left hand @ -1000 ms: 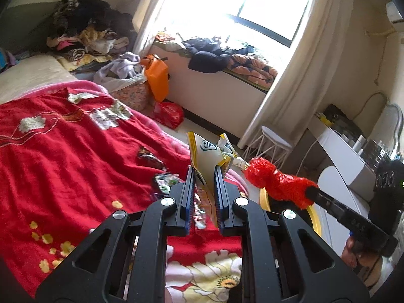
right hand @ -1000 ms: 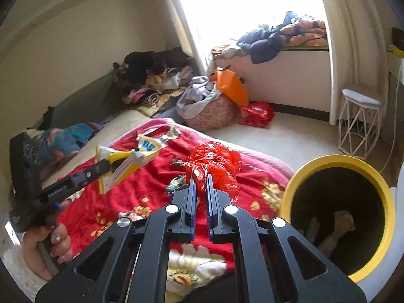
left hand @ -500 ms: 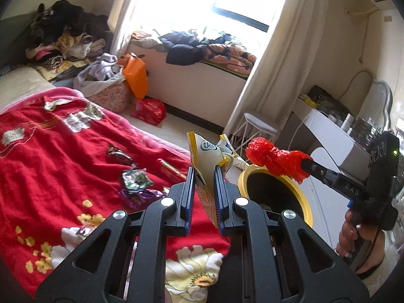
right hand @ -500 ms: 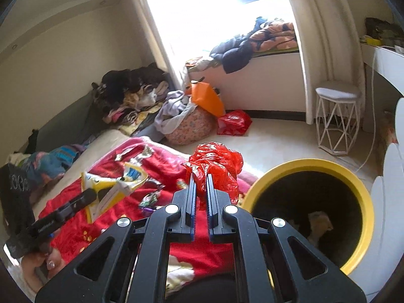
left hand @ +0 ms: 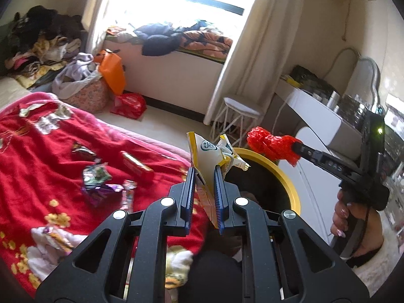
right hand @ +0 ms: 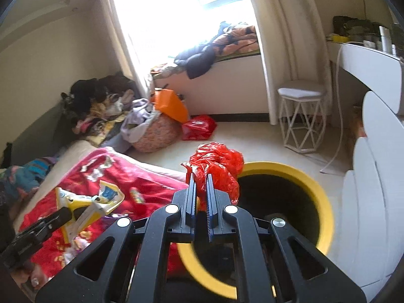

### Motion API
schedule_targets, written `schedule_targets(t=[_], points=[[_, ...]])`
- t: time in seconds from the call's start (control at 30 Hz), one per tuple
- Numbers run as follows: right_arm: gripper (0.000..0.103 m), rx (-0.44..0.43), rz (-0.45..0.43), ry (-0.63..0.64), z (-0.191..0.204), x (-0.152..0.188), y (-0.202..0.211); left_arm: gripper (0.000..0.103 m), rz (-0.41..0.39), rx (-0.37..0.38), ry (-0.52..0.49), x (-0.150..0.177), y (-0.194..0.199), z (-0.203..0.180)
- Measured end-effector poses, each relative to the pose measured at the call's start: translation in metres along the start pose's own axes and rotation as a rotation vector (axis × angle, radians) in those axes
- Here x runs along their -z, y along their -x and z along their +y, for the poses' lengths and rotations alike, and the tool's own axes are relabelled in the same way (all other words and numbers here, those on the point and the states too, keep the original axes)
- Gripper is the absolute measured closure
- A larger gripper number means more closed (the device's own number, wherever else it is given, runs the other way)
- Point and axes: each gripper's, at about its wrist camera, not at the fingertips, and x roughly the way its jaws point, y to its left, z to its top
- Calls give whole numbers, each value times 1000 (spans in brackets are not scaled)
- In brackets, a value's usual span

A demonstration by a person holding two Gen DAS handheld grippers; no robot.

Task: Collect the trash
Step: 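Carry yellow wrapper and red bag over the yellow bin and open both grippers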

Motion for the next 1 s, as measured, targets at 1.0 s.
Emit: schedule_targets(t=[1.0], points=[[96, 64, 153, -149, -87, 24, -34, 93, 210, 28, -139, 37, -105, -66]])
